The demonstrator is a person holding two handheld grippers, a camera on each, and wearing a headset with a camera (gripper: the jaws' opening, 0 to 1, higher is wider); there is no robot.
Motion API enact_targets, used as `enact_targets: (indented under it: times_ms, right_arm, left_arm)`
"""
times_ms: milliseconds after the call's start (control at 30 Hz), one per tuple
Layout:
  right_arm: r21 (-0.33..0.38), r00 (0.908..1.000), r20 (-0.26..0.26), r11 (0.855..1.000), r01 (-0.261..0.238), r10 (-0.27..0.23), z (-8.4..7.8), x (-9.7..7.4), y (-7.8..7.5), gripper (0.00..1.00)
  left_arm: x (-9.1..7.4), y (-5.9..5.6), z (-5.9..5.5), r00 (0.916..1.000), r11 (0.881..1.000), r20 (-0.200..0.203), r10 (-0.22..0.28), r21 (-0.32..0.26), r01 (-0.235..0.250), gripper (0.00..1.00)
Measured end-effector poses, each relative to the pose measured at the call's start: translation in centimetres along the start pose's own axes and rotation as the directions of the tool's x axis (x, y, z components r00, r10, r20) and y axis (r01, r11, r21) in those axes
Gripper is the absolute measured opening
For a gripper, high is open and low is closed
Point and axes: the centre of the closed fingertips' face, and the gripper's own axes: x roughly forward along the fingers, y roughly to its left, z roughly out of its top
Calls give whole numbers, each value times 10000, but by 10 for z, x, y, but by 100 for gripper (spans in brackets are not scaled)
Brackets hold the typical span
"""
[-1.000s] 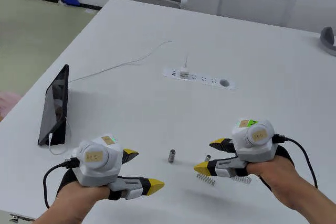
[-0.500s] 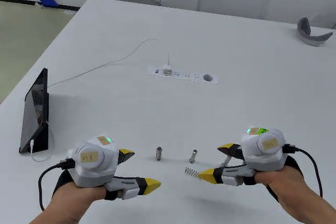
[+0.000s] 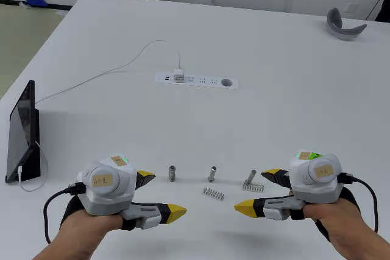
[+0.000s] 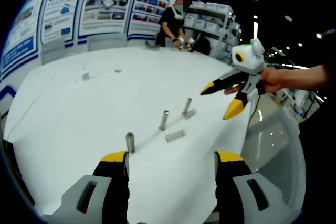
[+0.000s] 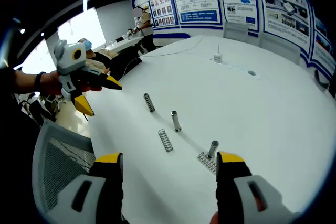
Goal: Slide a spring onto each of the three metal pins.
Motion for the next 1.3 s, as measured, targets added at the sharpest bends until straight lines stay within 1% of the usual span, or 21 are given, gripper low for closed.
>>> enact_targets:
  times_ms: [300,500,667,867,1133,1300]
  right_arm:
    - [301,9999,-15,9995,136,-135,-15,-11,-1,77]
    - [336,9998,-116,9993,184,-180,-23,-17,-1,77]
    - [432,9997,-94,9988,226,-222,-27,-21,0,78]
    - [587,9998,-55,9981,190,-187,-30,-23,2,79]
    - [708,9998,-55,9973,198,-195,-34,-25,5,81]
    - [771,9997,-90,9968,217,-211,-37,-27,5,81]
  left_arm:
    - [14,-11,5,9992,9990,-171,-363,261,367,67]
    - [24,-21,5,9970,9963,-381,-675,499,693,68]
    - [30,-27,5,9943,9930,-589,-884,727,926,69]
    - [35,-31,6,9910,9886,-797,-1078,964,1153,70]
    - [45,-35,7,9838,9777,-1191,-1340,1464,1509,70]
    - [53,-40,4,9746,9662,-1589,-1578,1789,1856,71]
